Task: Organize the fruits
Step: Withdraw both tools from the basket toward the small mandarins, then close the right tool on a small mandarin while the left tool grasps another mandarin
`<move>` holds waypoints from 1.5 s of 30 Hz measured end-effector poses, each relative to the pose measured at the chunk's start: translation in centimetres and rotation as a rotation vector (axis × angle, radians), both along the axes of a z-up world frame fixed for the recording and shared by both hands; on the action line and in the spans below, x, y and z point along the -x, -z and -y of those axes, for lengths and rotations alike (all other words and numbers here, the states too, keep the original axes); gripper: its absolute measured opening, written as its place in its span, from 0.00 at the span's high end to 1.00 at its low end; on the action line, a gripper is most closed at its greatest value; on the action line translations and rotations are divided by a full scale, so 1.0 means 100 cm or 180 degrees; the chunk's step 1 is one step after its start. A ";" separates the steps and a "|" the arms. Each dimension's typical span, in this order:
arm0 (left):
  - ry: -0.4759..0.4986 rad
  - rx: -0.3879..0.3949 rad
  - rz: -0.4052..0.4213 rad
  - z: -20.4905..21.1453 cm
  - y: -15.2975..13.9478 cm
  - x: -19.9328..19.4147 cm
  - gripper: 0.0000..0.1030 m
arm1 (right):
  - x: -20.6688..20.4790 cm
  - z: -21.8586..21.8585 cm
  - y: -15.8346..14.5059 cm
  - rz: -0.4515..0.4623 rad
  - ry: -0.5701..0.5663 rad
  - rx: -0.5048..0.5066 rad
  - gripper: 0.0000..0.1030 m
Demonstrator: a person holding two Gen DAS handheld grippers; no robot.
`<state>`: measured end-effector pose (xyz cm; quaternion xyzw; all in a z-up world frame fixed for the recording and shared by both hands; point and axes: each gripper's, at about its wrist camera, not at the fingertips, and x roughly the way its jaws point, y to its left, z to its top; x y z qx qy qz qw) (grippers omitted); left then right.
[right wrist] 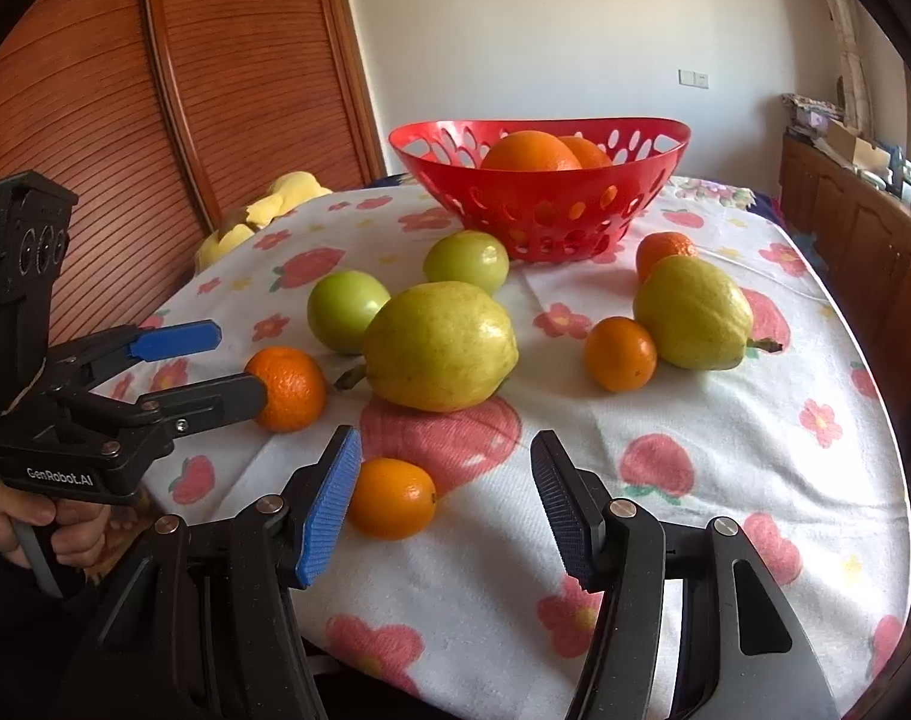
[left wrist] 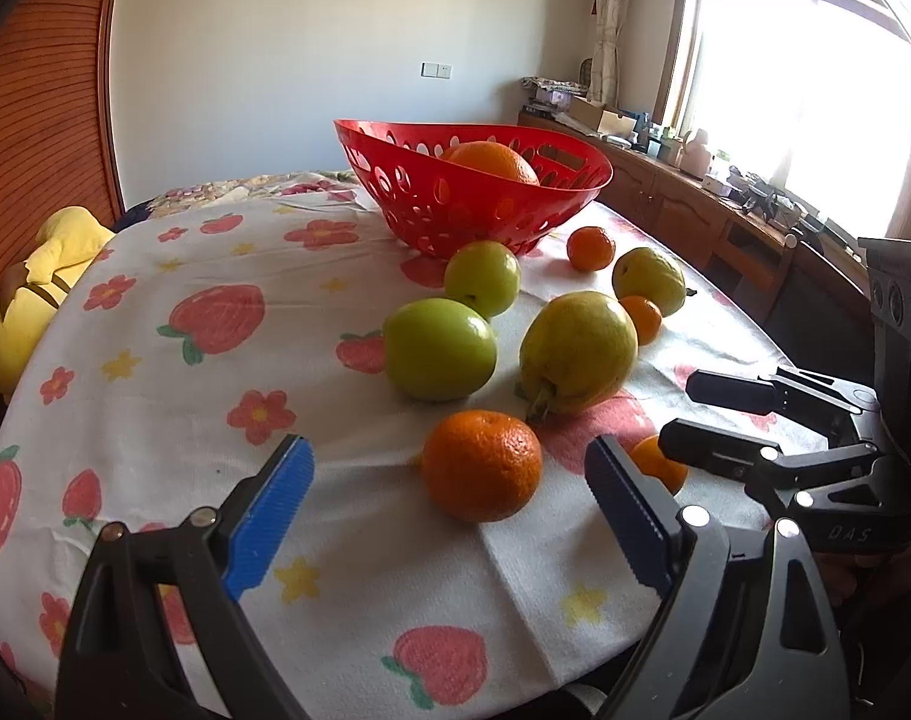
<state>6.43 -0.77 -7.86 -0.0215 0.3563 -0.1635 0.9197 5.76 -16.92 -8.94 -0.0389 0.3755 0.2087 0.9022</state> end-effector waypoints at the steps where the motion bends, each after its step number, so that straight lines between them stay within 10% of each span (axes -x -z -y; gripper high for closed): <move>1: 0.0005 -0.0001 -0.0002 0.001 0.001 0.000 0.11 | 0.000 -0.002 0.001 -0.0005 -0.0009 0.0005 0.41; 38: 0.0051 0.0020 -0.0099 0.003 0.012 -0.002 0.16 | 0.003 -0.025 0.023 -0.0180 -0.0302 0.0013 0.69; 45: 0.0083 -0.0057 -0.0118 0.010 0.015 -0.008 0.31 | -0.001 -0.011 0.016 -0.0126 -0.0138 -0.0054 0.69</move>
